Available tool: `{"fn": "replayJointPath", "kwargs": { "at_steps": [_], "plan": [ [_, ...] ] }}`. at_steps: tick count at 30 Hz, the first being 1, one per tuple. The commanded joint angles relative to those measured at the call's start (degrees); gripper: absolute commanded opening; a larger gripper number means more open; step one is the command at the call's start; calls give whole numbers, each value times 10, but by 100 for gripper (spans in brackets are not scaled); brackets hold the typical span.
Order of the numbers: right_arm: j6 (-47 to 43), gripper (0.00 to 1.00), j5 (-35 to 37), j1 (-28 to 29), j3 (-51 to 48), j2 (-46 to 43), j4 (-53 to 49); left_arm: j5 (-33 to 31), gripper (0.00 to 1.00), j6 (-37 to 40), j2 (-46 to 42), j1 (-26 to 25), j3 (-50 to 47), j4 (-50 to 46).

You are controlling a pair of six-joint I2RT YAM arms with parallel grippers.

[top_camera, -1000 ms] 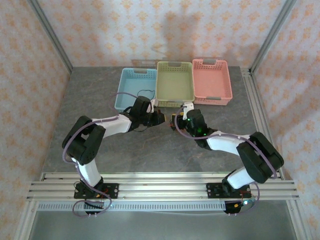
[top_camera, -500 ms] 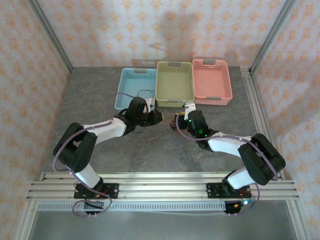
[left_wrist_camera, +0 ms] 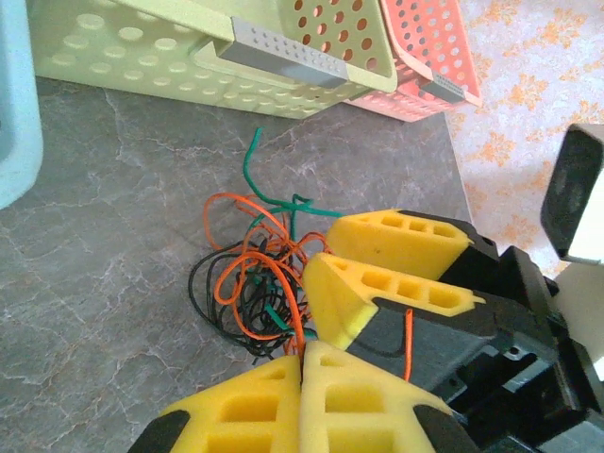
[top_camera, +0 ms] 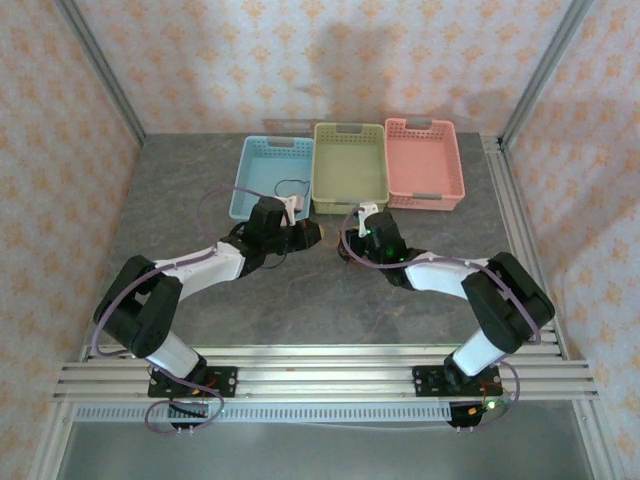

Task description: Untangle the cables

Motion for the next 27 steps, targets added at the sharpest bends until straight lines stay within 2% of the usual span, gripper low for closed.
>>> {"fn": "replayJointPath", "kwargs": {
  "at_steps": [1, 7, 12, 17, 27],
  "plan": [
    [1, 36, -10, 1, 24, 17, -38, -15, 0, 15, -13, 2, -5, 18],
    [0, 35, -21, 2, 43, 32, -64, -18, 0, 15, -15, 2, -7, 18],
    [1, 42, -29, 4, 57, 46, -83, -24, 0, 15, -20, 1, -11, 18],
    [-1, 45, -34, 6, 58, 46, -85, -38, 0, 17, -30, 2, -15, 12],
    [-15, 51, -45, 15, 36, 9, -58, -66, 0, 18, -45, 3, -23, 2]
  ]
}}
